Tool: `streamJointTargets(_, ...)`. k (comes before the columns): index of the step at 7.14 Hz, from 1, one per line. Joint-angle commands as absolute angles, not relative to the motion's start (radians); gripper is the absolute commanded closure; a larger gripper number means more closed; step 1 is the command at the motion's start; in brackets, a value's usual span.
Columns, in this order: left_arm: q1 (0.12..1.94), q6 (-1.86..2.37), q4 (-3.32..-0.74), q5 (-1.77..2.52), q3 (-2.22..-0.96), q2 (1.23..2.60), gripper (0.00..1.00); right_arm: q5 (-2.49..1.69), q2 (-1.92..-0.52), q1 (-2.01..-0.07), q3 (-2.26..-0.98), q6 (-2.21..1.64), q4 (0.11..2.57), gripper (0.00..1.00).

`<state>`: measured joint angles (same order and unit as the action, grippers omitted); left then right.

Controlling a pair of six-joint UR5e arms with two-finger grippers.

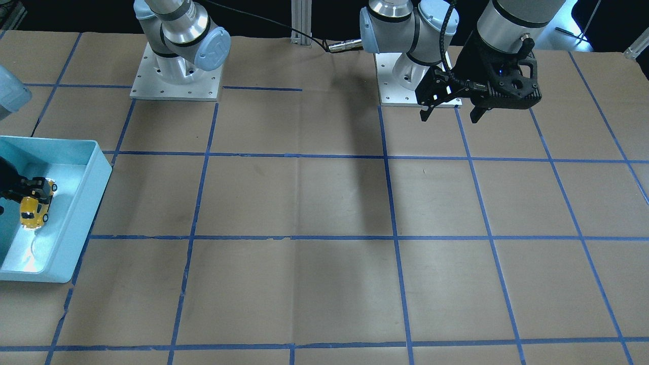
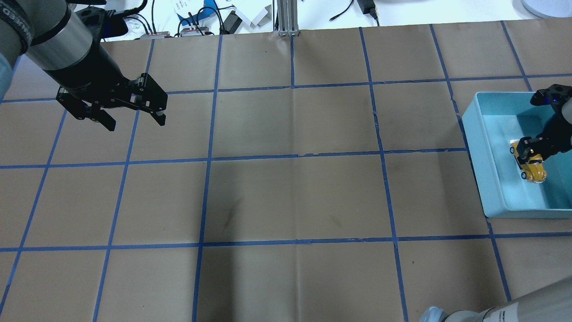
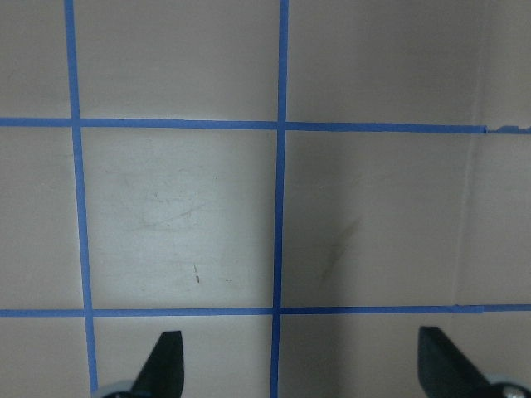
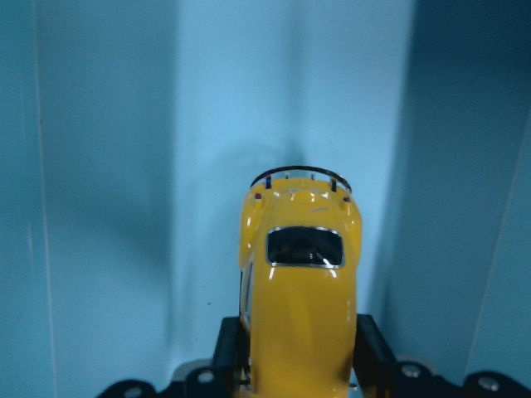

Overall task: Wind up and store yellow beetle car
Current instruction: 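Carry the car with the right gripper into the light-blue bin, then open the right gripper to drop the car in the bin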

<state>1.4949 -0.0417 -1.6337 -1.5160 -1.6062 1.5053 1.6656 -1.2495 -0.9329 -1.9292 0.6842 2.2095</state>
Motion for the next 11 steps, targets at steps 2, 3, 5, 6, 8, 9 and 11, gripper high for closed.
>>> streamJointTargets(2, 1.493, -0.041, -1.634, -1.516, -1.606, 1.506, 0.00, 1.672, -1.249, -0.933, -1.927, 0.689, 2.206, 0.00)
streamJointTargets(3, 1.493, -0.040, -1.632, -1.514, -1.606, 1.506, 0.00, 1.672, -1.262, -0.934, -1.919, 0.689, 2.189, 0.00)
streamJointTargets(5, 1.494, -0.040, -1.632, -1.514, -1.606, 1.505, 0.00, 1.658, -1.378, -0.945, -1.834, 0.727, 1.999, 0.00)
streamJointTargets(6, 1.493, -0.040, -1.632, -1.514, -1.606, 1.505, 0.00, 1.654, -1.434, -0.948, -1.766, 0.724, 1.856, 0.00)
streamJointTargets(8, 1.494, -0.035, -1.634, -1.522, -1.605, 1.508, 0.00, 1.635, -1.503, -0.969, -1.573, 0.727, 1.612, 0.00)
streamJointTargets(9, 1.494, -0.032, -1.638, -1.525, -1.600, 1.508, 0.00, 1.614, -1.503, -1.001, -1.472, 0.726, 1.510, 0.00)
streamJointTargets(11, 1.508, -0.029, -1.643, -1.561, -1.591, 1.502, 0.00, 1.541, -1.520, -1.091, -1.434, 0.718, 1.476, 0.00)
